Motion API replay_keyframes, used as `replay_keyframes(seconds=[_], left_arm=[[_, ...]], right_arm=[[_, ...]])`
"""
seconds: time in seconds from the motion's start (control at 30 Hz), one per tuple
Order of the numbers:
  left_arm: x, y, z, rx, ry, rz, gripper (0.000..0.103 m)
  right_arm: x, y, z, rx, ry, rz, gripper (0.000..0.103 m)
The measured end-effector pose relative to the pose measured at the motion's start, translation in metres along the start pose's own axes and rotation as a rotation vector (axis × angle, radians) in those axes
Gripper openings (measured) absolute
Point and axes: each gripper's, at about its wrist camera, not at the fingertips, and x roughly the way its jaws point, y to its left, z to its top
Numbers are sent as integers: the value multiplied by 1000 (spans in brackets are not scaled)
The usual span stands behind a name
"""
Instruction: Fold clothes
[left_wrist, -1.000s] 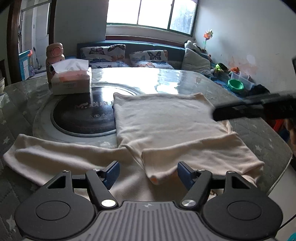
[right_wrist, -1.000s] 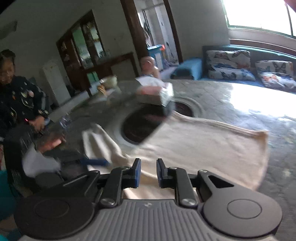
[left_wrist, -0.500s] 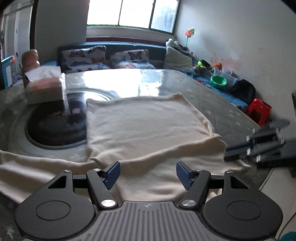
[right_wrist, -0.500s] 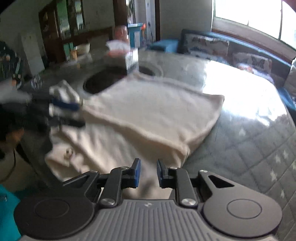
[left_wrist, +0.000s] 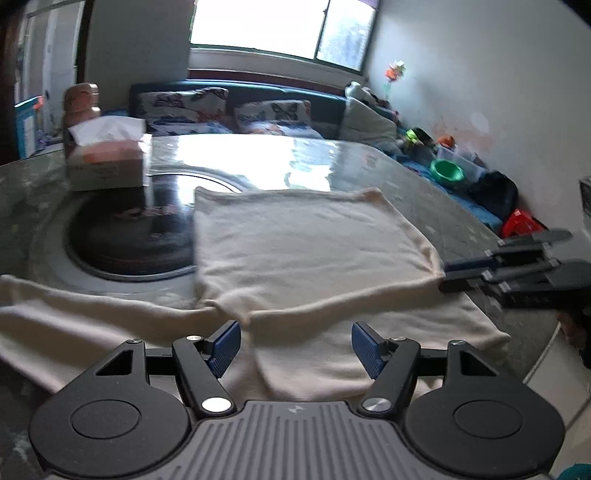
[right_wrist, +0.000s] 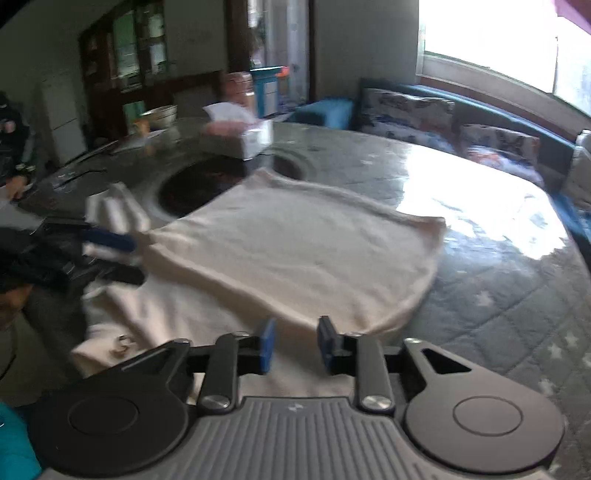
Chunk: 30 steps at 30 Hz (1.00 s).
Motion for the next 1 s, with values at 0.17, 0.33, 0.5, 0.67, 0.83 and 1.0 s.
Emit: replay_keyframes(seconds=[0.17, 0.33, 0.5, 0.67, 0.83, 1.0], left_arm=[[-14, 28, -7, -55, 0, 91, 69], [-33, 65, -9, -146, -42, 225, 69], [-43, 95, -10, -234, -63, 336, 69], [-47, 116, -9, -289, -82, 445, 69], [-47, 141, -8, -366, -87, 528, 69], [-41, 161, -10, -442, -80, 545, 61]], right_arm=[[14, 20, -8, -73, 56, 25, 36], [18, 45, 7, -129, 27, 113, 36], [38, 75, 20, -185, 20, 205, 36], [55, 92, 21, -229, 40, 226, 36], [52, 90, 24, -211, 47, 235, 36], [49, 87, 22, -201, 49, 239, 38]])
